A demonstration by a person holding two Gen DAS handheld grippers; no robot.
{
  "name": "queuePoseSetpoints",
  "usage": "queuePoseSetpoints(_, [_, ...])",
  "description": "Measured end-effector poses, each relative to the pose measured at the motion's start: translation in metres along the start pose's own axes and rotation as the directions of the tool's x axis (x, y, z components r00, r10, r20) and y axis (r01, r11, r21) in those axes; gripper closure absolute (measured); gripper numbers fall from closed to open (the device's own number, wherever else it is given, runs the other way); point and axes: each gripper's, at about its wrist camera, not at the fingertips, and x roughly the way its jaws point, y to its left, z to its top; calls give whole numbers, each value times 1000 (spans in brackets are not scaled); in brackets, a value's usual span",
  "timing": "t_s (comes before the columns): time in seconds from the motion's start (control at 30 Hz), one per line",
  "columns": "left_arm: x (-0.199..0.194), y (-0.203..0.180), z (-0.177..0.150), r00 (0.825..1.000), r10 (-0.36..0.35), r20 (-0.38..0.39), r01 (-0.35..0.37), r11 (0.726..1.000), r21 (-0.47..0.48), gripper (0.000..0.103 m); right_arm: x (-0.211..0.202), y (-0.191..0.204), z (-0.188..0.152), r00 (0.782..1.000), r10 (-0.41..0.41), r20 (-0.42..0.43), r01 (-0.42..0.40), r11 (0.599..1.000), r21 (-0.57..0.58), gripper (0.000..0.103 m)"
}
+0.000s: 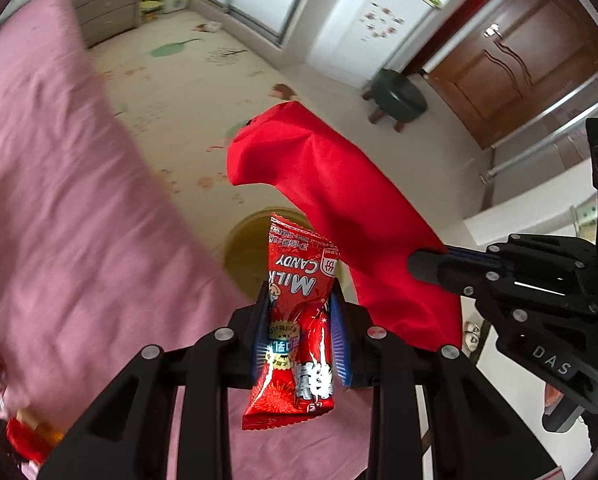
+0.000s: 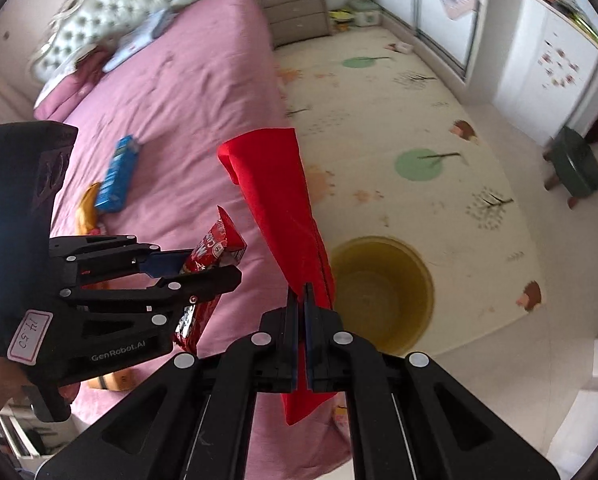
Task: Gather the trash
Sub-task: 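Carry both items over the yellow bin and open both tools to drop them, then return to the bed and close the left tool on the orange knit glove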
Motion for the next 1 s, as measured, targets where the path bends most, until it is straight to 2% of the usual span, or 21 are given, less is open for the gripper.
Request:
queuePoseSetpoints(0.13, [26,-23,19,998,-63,-24,64,998,25,73,0,-33,0,1000,-18,5,18,999,51,100])
queuePoseSetpoints(0.2, [35,-28,24,997,-67,-34,68,997,30,71,0,-46,0,1000,-22,8,21,996,89,99])
queuePoseSetpoints(0.23, [40,-32,26,997,-71,-39,72,997,37,66,1,-52,-1,999,-29,13,27,994,103,98])
queuePoseSetpoints(0.27, [44,-35,28,997,-68,-42,70,997,44,48,0,-56,-1,999,-34,18,32,993,110,95])
queuePoseSetpoints(0.3, [47,-37,29,997,-56,-43,58,997,48,39,-1,-60,-2,999,-36,23,33,992,118,84])
queuePoseSetpoints(0.4, [54,-39,32,998,-48,-49,49,998,34,31,-2,-74,-3,998,-45,35,39,988,149,76])
queuePoseSetpoints(0.6, [55,-33,29,998,11,-65,-7,998,56,30,1,-79,-1,999,-25,27,21,990,138,76])
queuePoseSetpoints(0.73, [46,-22,25,998,29,-55,-28,999,29,30,6,-74,4,1000,-2,17,0,994,107,76])
queuePoseSetpoints(1.0, [10,2,9,996,86,-5,-86,996,-29,31,9,-39,15,999,46,0,-46,999,0,76])
